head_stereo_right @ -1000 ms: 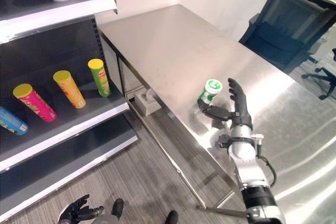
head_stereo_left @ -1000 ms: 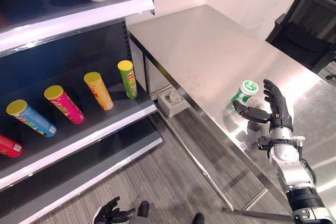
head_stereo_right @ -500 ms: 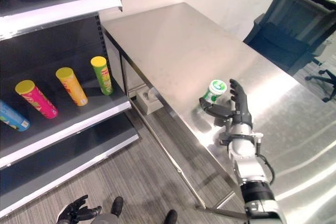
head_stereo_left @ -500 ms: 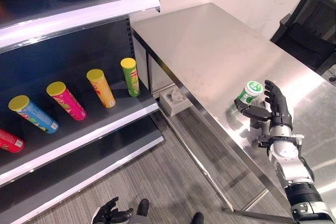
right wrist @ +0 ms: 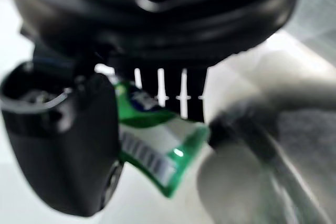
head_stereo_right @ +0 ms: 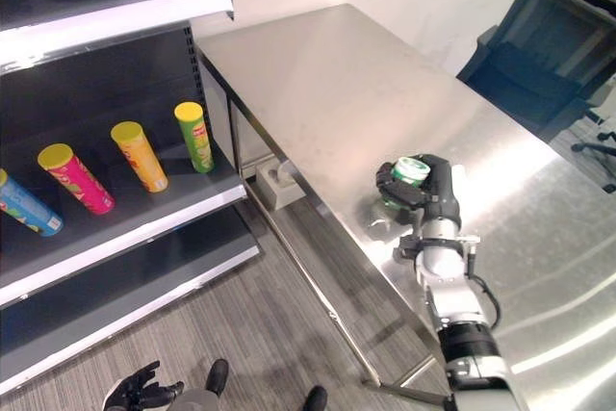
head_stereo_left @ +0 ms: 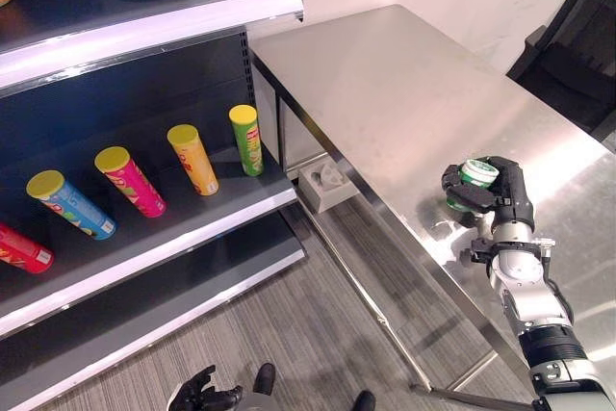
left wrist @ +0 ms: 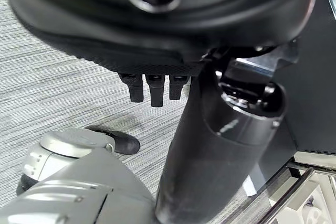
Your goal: Put the goods on the table back onto the shelves and tidy them up.
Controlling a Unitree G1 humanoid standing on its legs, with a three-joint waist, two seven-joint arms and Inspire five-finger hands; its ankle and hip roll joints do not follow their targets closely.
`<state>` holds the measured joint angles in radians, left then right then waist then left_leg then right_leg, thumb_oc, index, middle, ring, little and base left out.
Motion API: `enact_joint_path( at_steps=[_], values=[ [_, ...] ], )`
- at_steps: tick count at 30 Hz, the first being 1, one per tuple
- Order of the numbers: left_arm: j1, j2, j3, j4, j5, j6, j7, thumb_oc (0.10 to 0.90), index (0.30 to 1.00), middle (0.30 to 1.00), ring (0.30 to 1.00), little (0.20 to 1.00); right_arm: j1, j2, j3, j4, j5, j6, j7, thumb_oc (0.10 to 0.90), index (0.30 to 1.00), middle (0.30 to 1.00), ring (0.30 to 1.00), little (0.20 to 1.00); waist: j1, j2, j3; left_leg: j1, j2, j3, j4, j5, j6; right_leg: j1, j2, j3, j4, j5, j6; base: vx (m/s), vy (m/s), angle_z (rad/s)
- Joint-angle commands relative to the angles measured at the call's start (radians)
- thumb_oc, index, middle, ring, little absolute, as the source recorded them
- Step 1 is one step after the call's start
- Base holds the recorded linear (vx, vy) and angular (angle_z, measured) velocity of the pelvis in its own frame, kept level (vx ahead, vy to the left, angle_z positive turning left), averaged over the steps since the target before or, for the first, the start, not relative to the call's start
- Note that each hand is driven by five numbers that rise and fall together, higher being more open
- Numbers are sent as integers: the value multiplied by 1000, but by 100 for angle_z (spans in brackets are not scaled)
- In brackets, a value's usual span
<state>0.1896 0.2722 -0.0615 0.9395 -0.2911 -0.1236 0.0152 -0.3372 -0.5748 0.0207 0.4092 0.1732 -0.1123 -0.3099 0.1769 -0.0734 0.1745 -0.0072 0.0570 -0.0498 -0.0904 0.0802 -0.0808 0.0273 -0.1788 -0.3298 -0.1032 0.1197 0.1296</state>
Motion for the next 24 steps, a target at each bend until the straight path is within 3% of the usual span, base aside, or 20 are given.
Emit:
enact_joint_path(
  at_steps=[1, 12, 21, 24],
  values=[
    [-17, 46, -18, 4, 33, -21, 17, 800, 900, 900, 900, 900, -66, -129, -83, -163, -51, -71, -44, 400, 300, 300, 300, 300, 9, -11, -29, 24, 8, 57, 3, -101, 0, 77, -33, -35, 16, -93, 63, -18, -34, 2],
    [-26, 51, -6, -19, 21, -22, 20, 800, 900, 900, 900, 900, -106, -176, -146, -387, -79, -115, -62, 400, 300, 300, 300, 300, 7, -6, -54, 34, 33, 42, 3, -85, -24, 107, -7, -47, 18, -125, 41, -28, -78, 4],
    [-16, 49, -32, -59, -19, -24, 6, 800, 900, 900, 900, 900, -291, -247, -75, -477, -24, -172, -40, 400, 300, 300, 300, 300, 50, 3, -51, -12, 92, -45, 3, -13, -84, 124, 70, -79, 16, -184, -11, -66, -172, 26],
    [-10, 49, -45, -86, -48, -24, 1, 800, 900, 900, 900, 900, -394, -273, -27, -486, 2, -185, -37, 400, 300, 300, 300, 300, 83, 18, -29, -48, 116, -89, 5, 32, -112, 127, 98, -105, 16, -208, -32, -123, -141, 33]
  ],
)
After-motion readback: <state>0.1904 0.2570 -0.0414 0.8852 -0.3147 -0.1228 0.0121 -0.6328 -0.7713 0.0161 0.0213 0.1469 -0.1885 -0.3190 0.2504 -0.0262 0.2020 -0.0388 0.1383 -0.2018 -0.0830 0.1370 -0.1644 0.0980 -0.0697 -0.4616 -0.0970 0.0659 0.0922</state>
